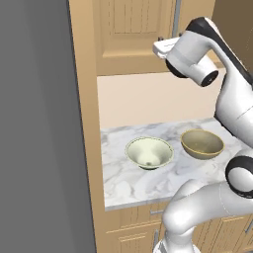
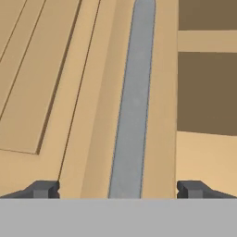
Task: Open the cabinet. Pick the bowls from the counter and place them in the cabinet. Then close the cabinet.
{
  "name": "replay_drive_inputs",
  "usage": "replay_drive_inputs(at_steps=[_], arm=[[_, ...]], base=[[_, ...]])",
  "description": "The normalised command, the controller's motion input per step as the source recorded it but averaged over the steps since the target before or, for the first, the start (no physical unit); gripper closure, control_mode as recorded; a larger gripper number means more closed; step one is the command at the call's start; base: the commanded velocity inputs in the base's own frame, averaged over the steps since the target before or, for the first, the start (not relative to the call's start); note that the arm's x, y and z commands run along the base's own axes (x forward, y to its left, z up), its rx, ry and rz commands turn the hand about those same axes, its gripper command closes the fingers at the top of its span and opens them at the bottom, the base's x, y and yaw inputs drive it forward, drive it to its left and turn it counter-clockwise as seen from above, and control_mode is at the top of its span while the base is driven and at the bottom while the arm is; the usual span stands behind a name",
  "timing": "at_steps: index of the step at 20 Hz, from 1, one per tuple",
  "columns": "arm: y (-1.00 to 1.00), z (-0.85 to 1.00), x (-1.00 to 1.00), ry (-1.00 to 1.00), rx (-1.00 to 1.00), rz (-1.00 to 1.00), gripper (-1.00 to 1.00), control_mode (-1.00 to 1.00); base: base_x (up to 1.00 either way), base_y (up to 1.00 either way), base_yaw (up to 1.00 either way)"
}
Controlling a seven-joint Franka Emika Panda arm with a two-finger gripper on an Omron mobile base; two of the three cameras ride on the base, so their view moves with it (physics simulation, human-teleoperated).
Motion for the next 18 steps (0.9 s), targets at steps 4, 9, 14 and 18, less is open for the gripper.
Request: replay_drive_inputs(at_steps=[4,9,14,18], arm=[[0.00,0.00,0.61,0.00,0.00,0.00,-1.00,-1.00],[0.00,0.00,0.52,0.00,0.00,0.00,1.00,-1.00],[0.00,0.01,0.27,0.00,0.00,-0.03,1.00,-1.00],[0.00,0.02,0.13,0.00,0.00,-0.14,1.00,-1.00]], base=[[0.00,0.00,0.00],[0.00,0.00,0.00],[0.00,0.00,0.00],[0.00,0.00,0.00]])
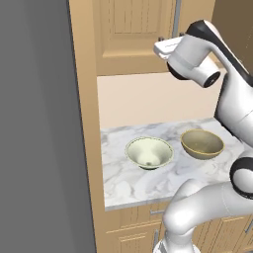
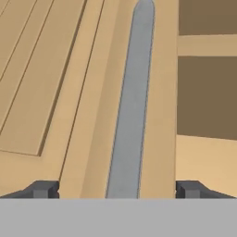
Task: Open the cabinet. Pick the bowls from the counter and place them in the cabinet. Then close the cabinet.
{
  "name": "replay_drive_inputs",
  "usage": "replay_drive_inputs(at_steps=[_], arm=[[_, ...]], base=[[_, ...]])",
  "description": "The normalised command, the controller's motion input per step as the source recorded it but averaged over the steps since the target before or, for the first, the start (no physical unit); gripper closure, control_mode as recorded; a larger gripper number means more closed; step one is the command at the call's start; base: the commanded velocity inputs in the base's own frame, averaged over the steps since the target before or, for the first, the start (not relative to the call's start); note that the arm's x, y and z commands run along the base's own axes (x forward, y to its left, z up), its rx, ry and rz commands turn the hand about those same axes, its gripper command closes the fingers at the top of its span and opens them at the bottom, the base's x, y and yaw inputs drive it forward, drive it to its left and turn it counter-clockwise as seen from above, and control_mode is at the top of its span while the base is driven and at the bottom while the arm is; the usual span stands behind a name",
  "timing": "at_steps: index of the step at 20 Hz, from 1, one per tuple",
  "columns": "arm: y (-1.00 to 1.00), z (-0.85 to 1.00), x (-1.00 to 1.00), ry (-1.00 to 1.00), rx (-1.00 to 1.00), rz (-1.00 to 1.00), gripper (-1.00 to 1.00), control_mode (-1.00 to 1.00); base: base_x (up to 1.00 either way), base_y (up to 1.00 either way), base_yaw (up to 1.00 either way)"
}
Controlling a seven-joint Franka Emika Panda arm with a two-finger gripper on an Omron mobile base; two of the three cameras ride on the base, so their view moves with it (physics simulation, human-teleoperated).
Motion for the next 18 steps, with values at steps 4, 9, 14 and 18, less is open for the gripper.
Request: replay_drive_inputs(at_steps=[4,9,14,18], arm=[[0.13,0.00,0.00,0.00,0.00,-0.25,1.00,-1.00],[0.25,0.35,-0.17,0.08,0.02,-0.17,1.00,-1.00],[0.22,0.41,-0.52,0.16,0.10,-0.17,1.00,-1.00],[0.39,0.27,-1.00,0.22,0.24,-0.07,1.00,-1.00]], base=[[0.00,0.00,0.00],[0.00,0.00,0.00],[0.00,0.00,0.00],[0.00,0.00,0.00]])
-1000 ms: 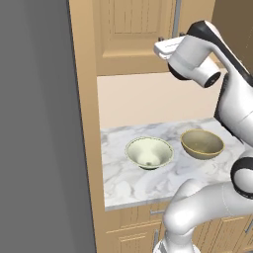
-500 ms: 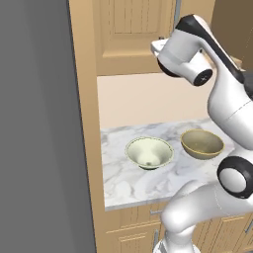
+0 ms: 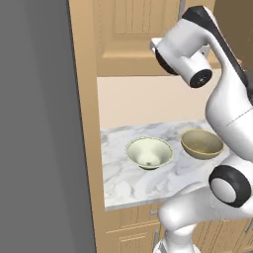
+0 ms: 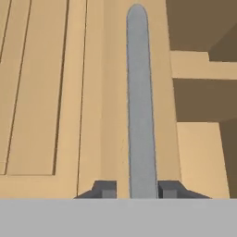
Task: Open the cabinet. Pick the bowls from the counter and place them in the cabinet. Then close the cabinet.
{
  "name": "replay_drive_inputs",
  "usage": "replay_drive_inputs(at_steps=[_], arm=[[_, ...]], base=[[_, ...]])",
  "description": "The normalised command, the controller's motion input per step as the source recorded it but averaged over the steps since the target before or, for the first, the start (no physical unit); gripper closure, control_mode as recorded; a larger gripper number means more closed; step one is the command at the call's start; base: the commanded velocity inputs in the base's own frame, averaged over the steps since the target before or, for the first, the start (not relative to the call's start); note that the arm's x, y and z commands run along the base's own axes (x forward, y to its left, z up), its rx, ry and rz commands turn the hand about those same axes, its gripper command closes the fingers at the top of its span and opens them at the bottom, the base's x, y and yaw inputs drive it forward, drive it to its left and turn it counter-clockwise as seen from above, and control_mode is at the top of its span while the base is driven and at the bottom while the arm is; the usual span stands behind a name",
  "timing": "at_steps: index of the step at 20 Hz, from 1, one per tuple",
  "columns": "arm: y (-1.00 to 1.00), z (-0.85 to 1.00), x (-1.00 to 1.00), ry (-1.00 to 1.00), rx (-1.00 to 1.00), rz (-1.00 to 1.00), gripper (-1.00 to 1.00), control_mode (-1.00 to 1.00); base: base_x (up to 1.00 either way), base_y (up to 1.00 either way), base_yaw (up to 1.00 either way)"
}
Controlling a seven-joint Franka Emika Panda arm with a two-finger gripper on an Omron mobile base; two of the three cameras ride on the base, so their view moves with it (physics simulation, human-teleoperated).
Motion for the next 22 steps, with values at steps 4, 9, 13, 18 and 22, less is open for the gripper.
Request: replay_drive_inputs(at_steps=[4,9,13,18,22], arm=[[0.51,0.19,-1.00,0.30,0.30,-0.01,1.00,-1.00],[0.89,0.07,-1.00,0.18,0.18,-0.01,1.00,-1.00],[1.00,0.02,-1.00,0.14,0.02,0.00,1.00,-1.00],[1.00,0.06,-1.00,0.16,0.00,0.00,1.00,-1.00],[1.00,0.17,-0.99,0.25,0.00,0.00,1.00,-1.00]], base=[[0.00,0.00,0.00],[0.00,0.00,0.00],[0.00,0.00,0.00],[0.00,0.00,0.00],[0.00,0.00,0.00]])
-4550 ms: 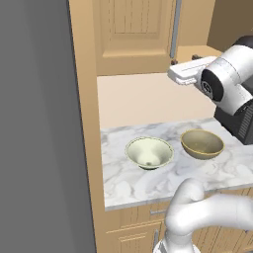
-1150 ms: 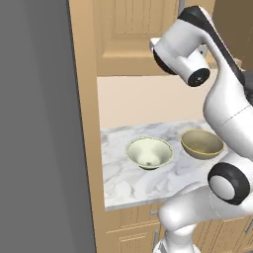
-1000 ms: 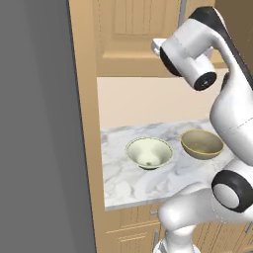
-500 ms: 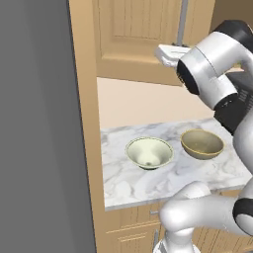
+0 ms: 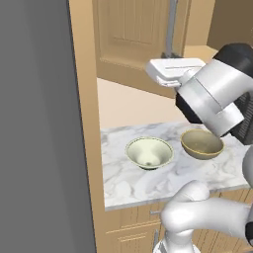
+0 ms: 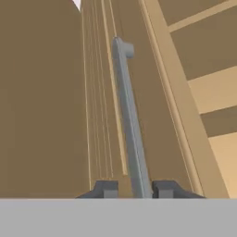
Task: Open the cabinet. Pick the bowls from the counter and place them in the cabinet. Then close the cabinet.
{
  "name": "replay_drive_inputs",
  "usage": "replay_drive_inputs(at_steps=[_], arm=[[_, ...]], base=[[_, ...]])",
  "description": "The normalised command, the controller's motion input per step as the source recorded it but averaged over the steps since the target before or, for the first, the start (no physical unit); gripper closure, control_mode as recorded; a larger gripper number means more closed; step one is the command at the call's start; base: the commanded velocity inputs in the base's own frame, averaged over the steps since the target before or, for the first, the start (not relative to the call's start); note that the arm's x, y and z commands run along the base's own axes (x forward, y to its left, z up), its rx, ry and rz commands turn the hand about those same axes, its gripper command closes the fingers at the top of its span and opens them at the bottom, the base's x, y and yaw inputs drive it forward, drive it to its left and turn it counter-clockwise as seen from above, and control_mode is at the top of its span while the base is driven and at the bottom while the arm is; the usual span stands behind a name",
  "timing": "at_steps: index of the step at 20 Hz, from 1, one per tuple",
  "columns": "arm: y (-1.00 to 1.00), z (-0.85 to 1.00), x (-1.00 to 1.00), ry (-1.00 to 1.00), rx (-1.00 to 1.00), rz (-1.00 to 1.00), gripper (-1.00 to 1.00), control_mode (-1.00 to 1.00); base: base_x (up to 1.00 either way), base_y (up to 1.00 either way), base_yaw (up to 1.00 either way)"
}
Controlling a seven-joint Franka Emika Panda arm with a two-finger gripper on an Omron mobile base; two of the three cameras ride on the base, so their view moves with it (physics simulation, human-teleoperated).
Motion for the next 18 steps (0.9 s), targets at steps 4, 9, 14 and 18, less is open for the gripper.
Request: replay_drive_inputs(at_steps=[4,9,14,18], arm=[[0.87,0.31,-0.87,0.36,0.01,0.00,1.00,-1.00],[-0.45,0.60,-1.00,0.25,0.12,0.04,1.00,-1.00],[-0.76,0.54,-1.00,0.10,0.14,0.06,-1.00,-1.00],[-0.89,0.45,-0.94,0.02,0.14,0.02,-1.00,-1.00]], base=[[0.00,0.00,0.00],[0.00,0.00,0.00],[0.00,0.00,0.00],[0.00,0.00,0.00]])
